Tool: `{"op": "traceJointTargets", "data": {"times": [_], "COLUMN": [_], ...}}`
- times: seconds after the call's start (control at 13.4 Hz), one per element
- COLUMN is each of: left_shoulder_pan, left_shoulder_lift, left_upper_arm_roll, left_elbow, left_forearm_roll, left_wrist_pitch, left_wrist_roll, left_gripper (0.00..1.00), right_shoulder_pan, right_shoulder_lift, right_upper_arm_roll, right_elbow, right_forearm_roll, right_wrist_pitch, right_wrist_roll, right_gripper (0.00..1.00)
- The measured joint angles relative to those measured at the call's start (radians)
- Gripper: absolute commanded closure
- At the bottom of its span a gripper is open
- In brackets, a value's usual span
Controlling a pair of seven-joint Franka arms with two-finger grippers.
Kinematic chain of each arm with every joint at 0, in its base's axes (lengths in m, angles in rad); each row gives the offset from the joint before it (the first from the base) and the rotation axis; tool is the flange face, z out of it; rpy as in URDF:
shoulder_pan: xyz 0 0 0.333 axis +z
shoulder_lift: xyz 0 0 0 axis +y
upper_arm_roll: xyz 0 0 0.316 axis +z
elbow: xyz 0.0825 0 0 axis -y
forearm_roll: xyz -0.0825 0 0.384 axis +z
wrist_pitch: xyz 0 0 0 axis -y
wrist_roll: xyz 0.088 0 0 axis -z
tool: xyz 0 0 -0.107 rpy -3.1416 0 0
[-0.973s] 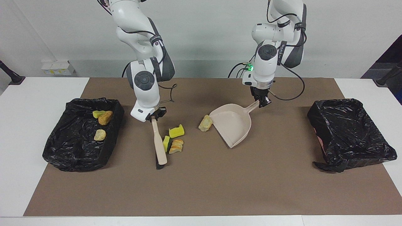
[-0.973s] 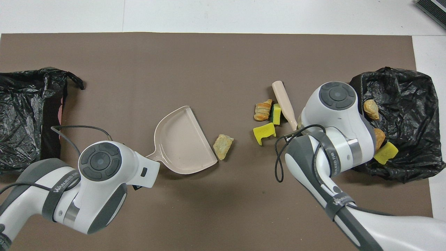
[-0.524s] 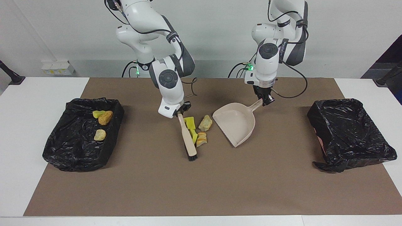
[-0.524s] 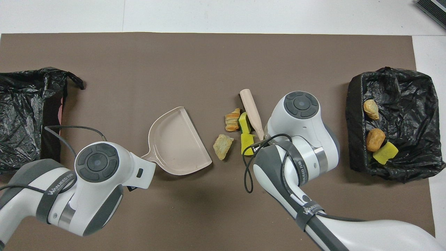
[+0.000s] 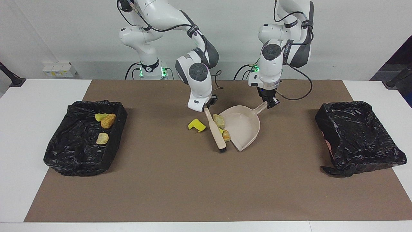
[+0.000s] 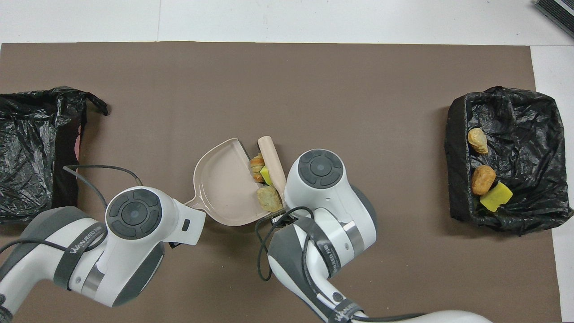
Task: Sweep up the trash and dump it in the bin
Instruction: 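Sweep the gathered bread and sponges into the dustpan with the right gripper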
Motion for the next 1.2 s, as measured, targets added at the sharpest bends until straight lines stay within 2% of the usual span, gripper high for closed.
{"op": "traceJointTargets", "data": {"times": [0.45, 0.9, 1.2], "left_shoulder_pan": [0.0, -0.001, -0.002], "left_shoulder_lift": [0.0, 0.0, 0.0], "left_upper_arm_roll": [0.0, -0.005, -0.007], "left_elbow": [-0.002, -0.002, -0.002], "left_forearm_roll": [0.0, 0.0, 0.0], "left_wrist_pitch": [0.005, 0.017, 0.019], "left_wrist_roll": [-0.004, -0.003, -0.004], "left_gripper": [1.0, 1.0, 1.0], "right_shoulder_pan": [0.092, 0.035, 0.035], "right_shoulder_lift": [-0.032, -0.098, -0.143], "right_upper_arm_roll": [0.008, -0.001, -0.003], "right_elbow": [0.003, 0.023, 0.024], "right_forearm_roll": [0.006, 0.006, 0.006], "right_wrist_pitch": [-0.022, -0.105, -0.131], "right_wrist_roll": [0.013, 0.013, 0.013], "right_gripper": [1.0, 1.0, 1.0]}}
